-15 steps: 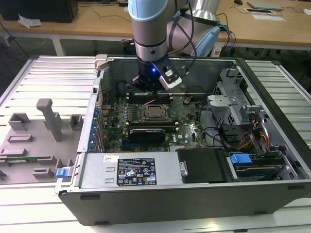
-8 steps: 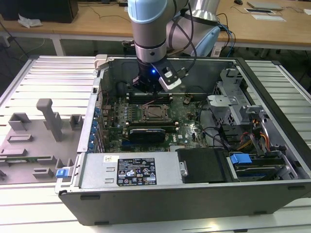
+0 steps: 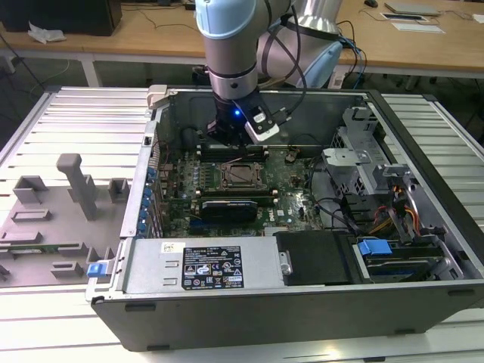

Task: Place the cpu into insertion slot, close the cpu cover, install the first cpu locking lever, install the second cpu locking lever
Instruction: 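Install the first cpu locking lever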

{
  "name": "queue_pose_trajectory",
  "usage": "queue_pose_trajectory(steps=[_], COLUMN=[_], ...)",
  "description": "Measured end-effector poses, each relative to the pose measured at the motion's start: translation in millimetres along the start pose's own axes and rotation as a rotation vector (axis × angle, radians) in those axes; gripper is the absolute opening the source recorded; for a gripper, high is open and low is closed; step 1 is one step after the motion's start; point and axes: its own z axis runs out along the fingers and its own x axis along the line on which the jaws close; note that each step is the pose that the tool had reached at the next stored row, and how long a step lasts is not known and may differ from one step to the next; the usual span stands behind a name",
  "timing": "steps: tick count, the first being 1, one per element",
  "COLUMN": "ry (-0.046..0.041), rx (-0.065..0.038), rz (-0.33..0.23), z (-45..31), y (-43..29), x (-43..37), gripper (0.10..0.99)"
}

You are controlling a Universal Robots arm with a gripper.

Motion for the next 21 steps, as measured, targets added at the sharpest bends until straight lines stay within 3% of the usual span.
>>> queue_pose_trajectory(steps=[2,5,12,21], ry=[-0.0024,-0.016,-0.0276,-0.0387], rx=[0.001,0.007,0.013,0.032], rz=[0.008,0.042,0.072,0.112], z=[0.7,4.4,10.1,16.8], y=[0.6,1.3,1.2,0.6], x=[0.6,2.0,4.4,5.5], gripper=[0.106,0.106,0.106,0.106])
